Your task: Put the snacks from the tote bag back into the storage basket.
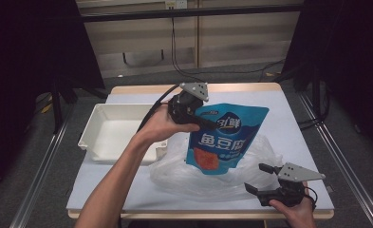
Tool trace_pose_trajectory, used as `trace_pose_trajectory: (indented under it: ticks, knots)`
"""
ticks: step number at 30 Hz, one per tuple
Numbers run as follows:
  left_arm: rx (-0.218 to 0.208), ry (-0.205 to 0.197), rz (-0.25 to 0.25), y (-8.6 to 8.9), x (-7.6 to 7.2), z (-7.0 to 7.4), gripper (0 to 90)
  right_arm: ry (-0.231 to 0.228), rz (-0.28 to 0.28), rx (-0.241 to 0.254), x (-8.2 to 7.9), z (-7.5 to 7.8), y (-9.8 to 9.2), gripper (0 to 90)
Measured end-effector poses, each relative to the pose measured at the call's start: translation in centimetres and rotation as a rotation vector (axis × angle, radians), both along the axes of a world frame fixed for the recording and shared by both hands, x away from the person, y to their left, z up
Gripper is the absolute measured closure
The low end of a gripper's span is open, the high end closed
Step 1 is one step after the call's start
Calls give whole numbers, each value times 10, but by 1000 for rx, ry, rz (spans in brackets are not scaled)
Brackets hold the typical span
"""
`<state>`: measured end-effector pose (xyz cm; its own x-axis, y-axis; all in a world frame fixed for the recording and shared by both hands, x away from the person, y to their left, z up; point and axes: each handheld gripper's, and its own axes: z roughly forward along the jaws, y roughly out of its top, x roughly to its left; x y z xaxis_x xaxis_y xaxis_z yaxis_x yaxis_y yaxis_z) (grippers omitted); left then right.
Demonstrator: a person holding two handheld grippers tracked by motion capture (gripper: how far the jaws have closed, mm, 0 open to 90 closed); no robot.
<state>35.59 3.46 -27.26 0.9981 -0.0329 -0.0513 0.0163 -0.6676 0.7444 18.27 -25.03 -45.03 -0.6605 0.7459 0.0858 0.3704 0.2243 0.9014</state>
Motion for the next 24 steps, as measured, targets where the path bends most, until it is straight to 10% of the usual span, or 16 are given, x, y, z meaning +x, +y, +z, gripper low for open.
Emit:
trace_pose_trajectory:
  ticks: [24]
  knots:
    - [-29, -24, 50, 39, 6, 48, 900, 7, 1, 3, 2, 0, 1, 154]
